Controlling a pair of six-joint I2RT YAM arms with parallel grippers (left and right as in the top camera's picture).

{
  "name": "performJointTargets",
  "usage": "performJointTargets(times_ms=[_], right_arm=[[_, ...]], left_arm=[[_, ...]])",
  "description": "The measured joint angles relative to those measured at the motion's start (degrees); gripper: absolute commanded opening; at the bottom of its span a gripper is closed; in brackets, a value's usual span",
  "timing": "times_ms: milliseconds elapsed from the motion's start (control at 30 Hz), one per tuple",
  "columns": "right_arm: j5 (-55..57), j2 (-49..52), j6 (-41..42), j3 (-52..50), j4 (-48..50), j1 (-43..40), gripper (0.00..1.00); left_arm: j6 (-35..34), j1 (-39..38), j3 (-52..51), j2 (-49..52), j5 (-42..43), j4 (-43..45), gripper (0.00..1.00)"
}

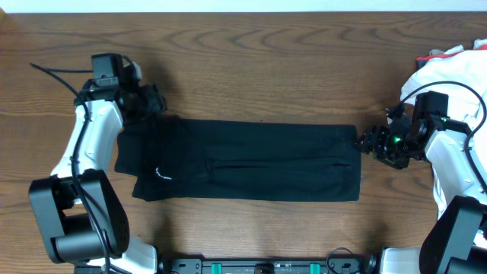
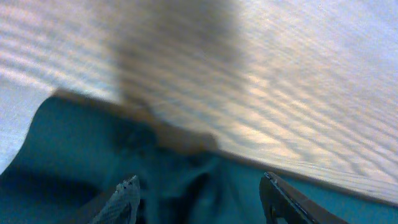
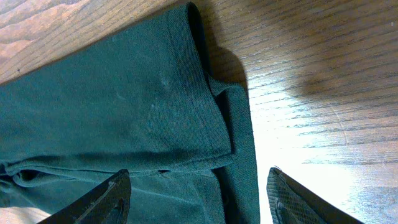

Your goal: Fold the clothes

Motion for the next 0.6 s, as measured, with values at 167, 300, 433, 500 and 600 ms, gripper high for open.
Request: performJointTargets(times_ms=[167, 300, 433, 500, 600], right_arm=[[0.0, 0.0, 0.0, 0.0, 0.0, 0.0, 0.68], [0.02, 0.0, -0.02, 0.0, -0.07, 0.0, 0.68], [0.02, 0.0, -0.02, 0.0, -0.09, 0.0, 0.68], [0.02, 0.0, -0.02, 0.0, -0.13, 0.0, 0.68], [0.02, 0.0, -0.02, 0.0, -0.46, 0.0, 0.68]], left_arm=[[-1.46, -3.85, 0.09, 2.64, -1.42, 0.26, 0.64], [-2.43, -4.94, 0.04, 7.8, -2.32, 0.37, 0.63], [-2.75, -4.83, -0.02, 10.88, -2.99, 1.66, 0.48], [-3.23, -4.85, -0.02, 11.21, -3.21, 2.8, 0.36], [-3.39, -4.85, -0.02, 11.21, -3.65, 3.76, 0.11]])
